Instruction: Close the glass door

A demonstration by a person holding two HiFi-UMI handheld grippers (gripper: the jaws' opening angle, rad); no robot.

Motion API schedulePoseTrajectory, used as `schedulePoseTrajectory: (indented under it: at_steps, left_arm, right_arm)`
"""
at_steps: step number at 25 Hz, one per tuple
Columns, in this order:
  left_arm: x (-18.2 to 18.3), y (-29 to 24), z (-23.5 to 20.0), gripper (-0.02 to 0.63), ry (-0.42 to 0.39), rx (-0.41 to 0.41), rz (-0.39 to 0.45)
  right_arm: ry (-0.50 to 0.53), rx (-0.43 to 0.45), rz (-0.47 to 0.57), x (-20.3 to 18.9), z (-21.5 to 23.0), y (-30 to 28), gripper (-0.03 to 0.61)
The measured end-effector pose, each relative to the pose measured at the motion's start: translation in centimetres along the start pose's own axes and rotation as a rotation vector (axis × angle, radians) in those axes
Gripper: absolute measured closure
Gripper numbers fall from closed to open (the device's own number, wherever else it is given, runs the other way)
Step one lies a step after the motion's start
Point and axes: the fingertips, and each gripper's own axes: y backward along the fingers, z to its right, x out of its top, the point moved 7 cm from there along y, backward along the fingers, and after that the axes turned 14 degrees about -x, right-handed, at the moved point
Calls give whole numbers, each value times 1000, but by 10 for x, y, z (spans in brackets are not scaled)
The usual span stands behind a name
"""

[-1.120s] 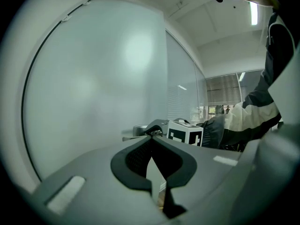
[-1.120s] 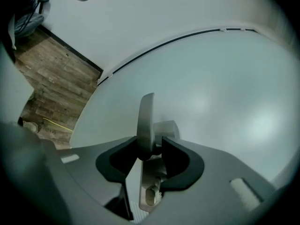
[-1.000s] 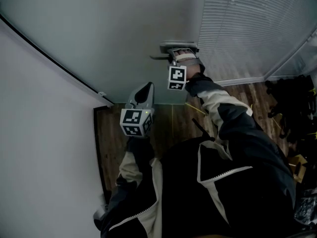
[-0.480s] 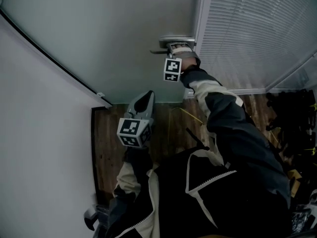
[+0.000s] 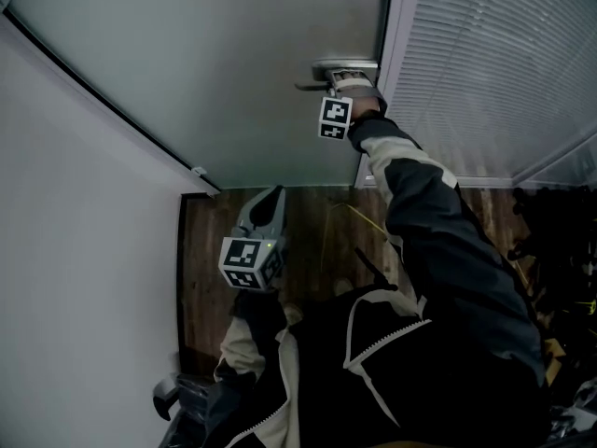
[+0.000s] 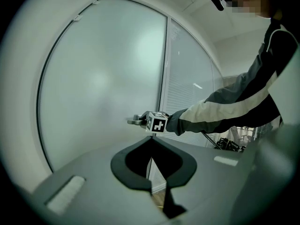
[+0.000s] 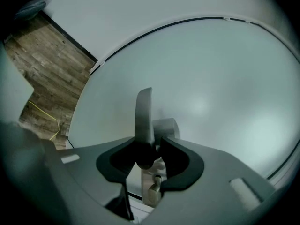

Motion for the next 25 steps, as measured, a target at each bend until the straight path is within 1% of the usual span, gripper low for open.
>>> schedulePoseTrajectory:
  at_steps: [3, 7, 13, 19, 23, 25]
  left_arm:
    - [-3, 3, -4, 603, -1, 26, -23]
    - [-6, 5, -5, 603, 18, 46, -28]
    - [-9, 4, -11, 603, -3, 50, -29]
    - [-3, 3, -5, 603, 3, 53, -39]
    - [2, 4, -5, 603, -10, 55, -20]
    - [7, 5, -5, 603, -2, 58, -3]
  right_arm:
    - [-8, -6, 2, 0, 1, -10, 437]
    - [-3, 3, 0, -1, 0, -16, 434]
    - [-4, 3, 4, 1, 2, -18, 434]
    - [10, 8, 0, 2, 2, -16, 434]
    - [33, 42, -3, 2, 2, -12, 433]
    - [20, 72, 1, 2, 2, -5, 430]
